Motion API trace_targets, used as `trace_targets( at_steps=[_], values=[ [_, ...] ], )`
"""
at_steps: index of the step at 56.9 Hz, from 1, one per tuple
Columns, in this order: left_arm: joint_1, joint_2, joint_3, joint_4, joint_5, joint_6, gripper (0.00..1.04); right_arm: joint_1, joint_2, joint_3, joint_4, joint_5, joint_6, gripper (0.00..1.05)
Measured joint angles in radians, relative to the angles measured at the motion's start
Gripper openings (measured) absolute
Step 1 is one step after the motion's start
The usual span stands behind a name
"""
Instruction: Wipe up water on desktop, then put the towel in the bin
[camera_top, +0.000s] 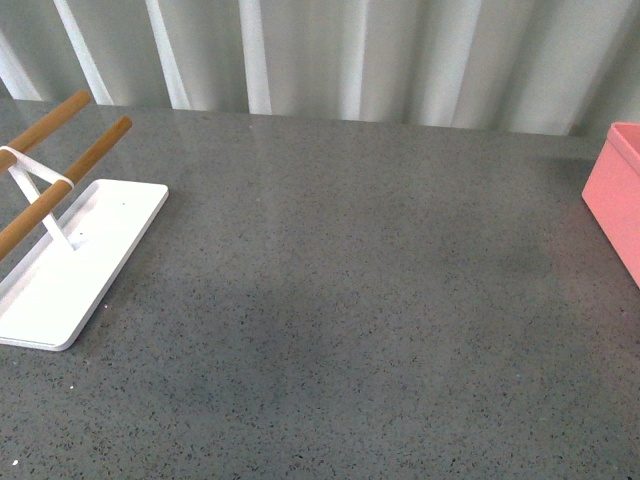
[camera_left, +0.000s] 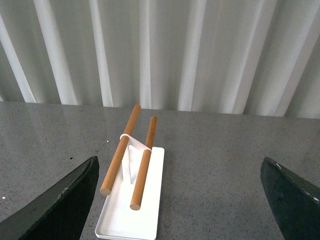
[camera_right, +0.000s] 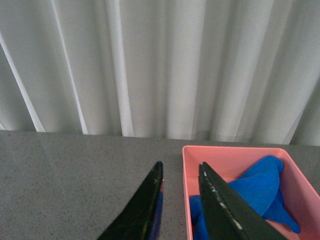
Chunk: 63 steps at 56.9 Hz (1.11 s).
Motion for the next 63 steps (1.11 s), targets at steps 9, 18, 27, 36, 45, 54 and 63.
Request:
trace_targets(
  at_steps=[9,18,27,36,45,54,63],
  values=[
    [0.000,0.000,0.000,0.000,0.000,0.000,0.98,0.048,-0.089,-0.083,0.003,0.045,0.003,0.03],
    [0.000,0.000,0.000,0.000,0.000,0.000,0.98,0.093,-0.183,-0.155,-0.015,0.091,0.003,0.03],
    [0.000,0.000,0.000,0.000,0.000,0.000,0.98,0.180,-0.254,-0.196,-0.049,0.168,0.003,0.03],
    [0.000,0.000,0.000,0.000,-0.001,0.000,0.98,0.183,-0.333,-0.225,-0.095,0.175,0.003,0.03],
    [0.000,0.000,0.000,0.000,-0.001,0.000,0.98,0.184,-0.395,-0.244,-0.138,0.175,0.003,0.03],
    [0.000,0.000,0.000,0.000,-0.001,0.000,0.98,0.184,-0.457,-0.268,-0.155,0.175,0.003,0.03],
    [0.000,0.000,0.000,0.000,-0.001,0.000,0.98,0.184,-0.525,-0.269,-0.211,0.175,0.004,0.03]
  ],
)
